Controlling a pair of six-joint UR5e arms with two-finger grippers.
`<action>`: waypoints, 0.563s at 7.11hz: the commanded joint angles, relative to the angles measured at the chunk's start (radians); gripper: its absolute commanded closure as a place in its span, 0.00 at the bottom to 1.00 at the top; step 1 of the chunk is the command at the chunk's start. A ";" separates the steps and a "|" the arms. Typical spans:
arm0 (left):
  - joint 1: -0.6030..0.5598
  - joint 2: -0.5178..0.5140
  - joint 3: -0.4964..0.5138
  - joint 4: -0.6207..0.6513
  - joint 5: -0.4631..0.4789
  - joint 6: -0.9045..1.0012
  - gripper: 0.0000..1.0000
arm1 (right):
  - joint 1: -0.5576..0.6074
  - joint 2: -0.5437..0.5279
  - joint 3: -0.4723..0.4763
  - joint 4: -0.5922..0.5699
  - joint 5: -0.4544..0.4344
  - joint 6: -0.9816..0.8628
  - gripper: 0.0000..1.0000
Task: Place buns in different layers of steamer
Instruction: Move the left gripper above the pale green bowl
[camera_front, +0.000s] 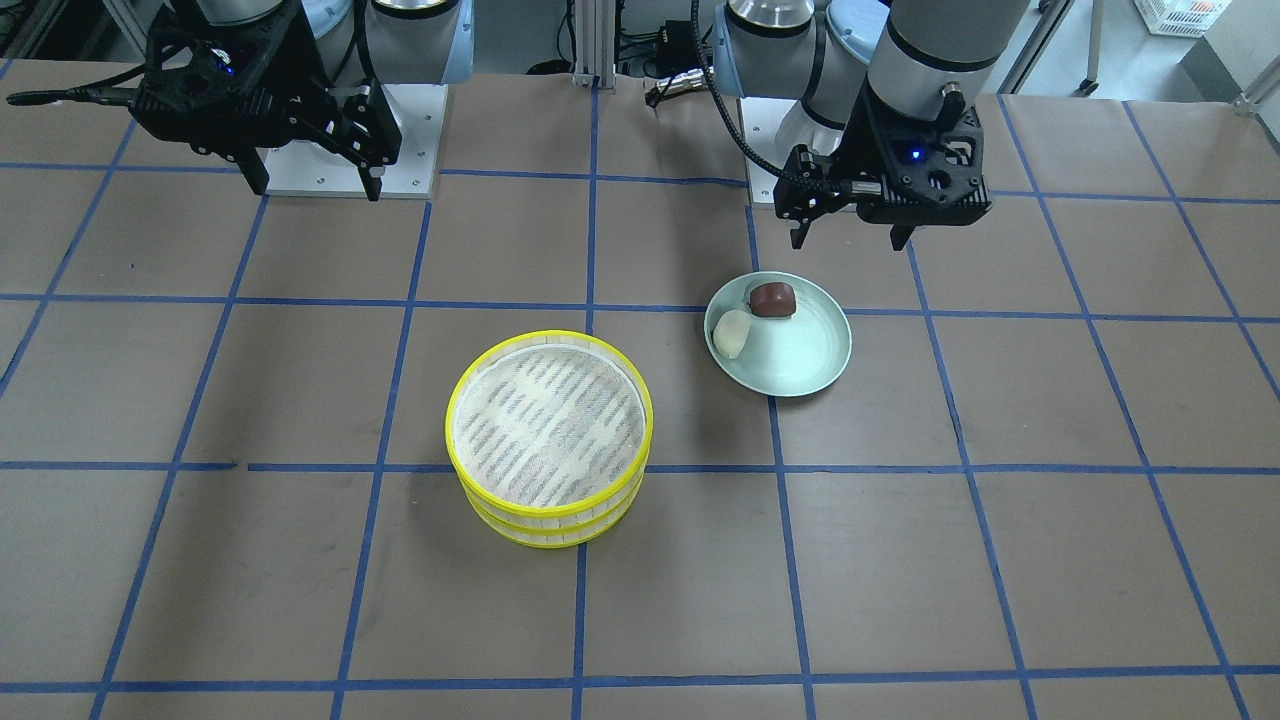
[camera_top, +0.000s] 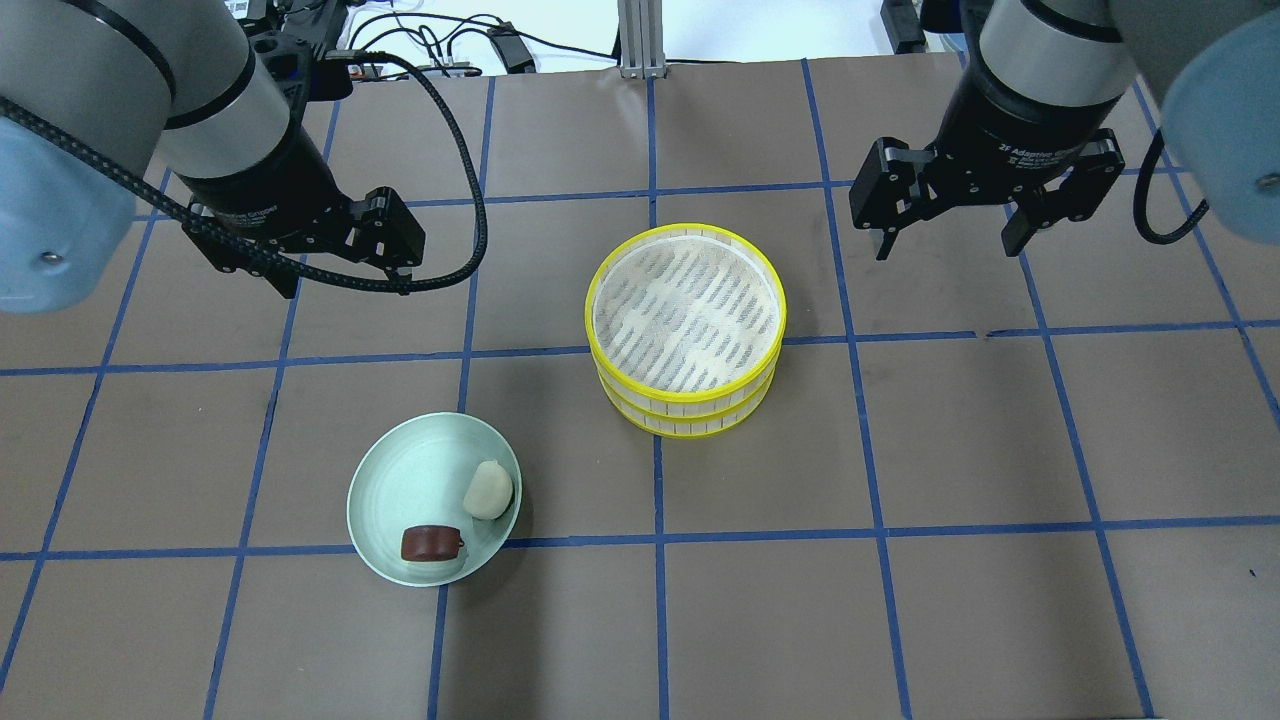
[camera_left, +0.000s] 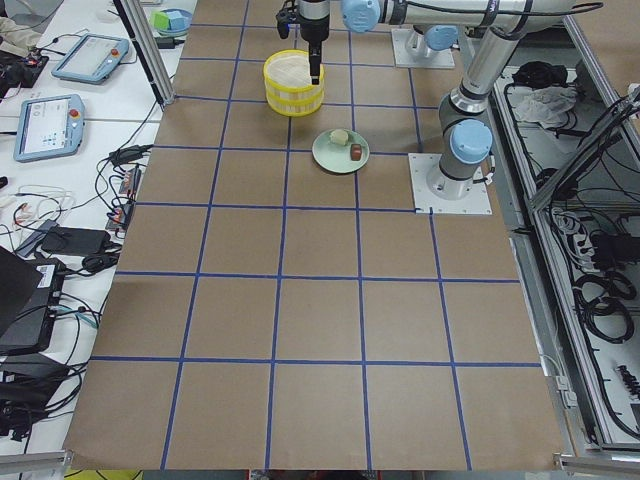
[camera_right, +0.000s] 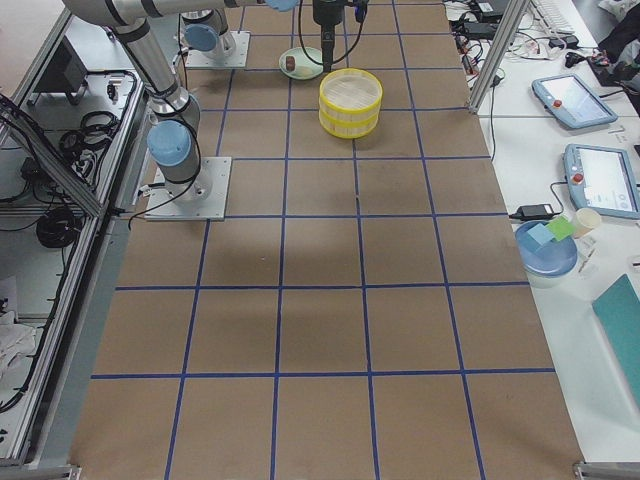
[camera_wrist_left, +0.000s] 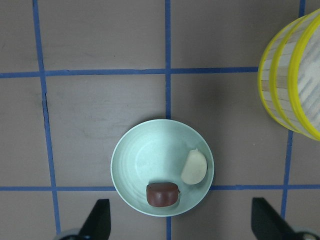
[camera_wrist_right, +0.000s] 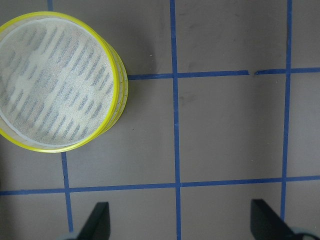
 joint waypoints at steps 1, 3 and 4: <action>0.011 -0.020 -0.061 -0.038 -0.003 0.037 0.00 | 0.000 0.000 0.000 -0.005 -0.003 0.000 0.01; 0.012 -0.058 -0.101 -0.043 -0.002 0.114 0.00 | 0.006 0.075 -0.004 -0.056 -0.005 0.006 0.01; 0.011 -0.086 -0.118 -0.040 -0.017 0.162 0.00 | 0.021 0.176 -0.006 -0.193 -0.002 0.012 0.02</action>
